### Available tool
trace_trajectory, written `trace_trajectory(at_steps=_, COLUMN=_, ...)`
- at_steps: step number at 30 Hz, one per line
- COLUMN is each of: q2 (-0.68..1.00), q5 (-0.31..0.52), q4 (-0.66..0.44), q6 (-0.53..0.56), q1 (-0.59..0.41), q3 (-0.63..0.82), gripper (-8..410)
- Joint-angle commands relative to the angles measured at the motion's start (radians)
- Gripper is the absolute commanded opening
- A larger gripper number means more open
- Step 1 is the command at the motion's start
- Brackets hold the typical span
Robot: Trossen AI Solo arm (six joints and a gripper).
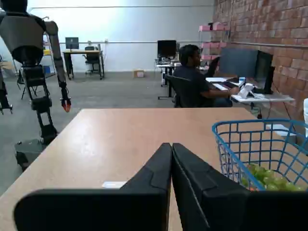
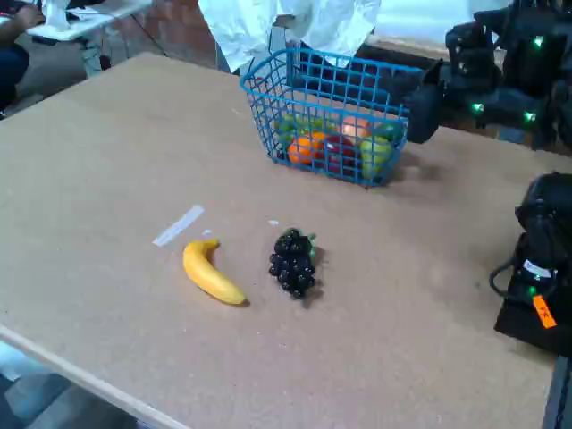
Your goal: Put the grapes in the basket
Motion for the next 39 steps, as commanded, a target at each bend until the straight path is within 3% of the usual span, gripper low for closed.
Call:
trace_trajectory(at_steps=1, q2=0.000, q5=-0.002, q4=0.005, q6=-0.002, q1=0.000, q3=0.001, gripper=0)
trace_trajectory(at_steps=23, q2=0.000, q5=-0.002, q4=0.005, q6=0.003, q1=0.000, q3=0.001, gripper=0)
trace_trajectory(at_steps=39, q2=0.001, q5=-0.002, q4=0.011, q6=0.080, q1=0.000, q3=0.003, gripper=0)
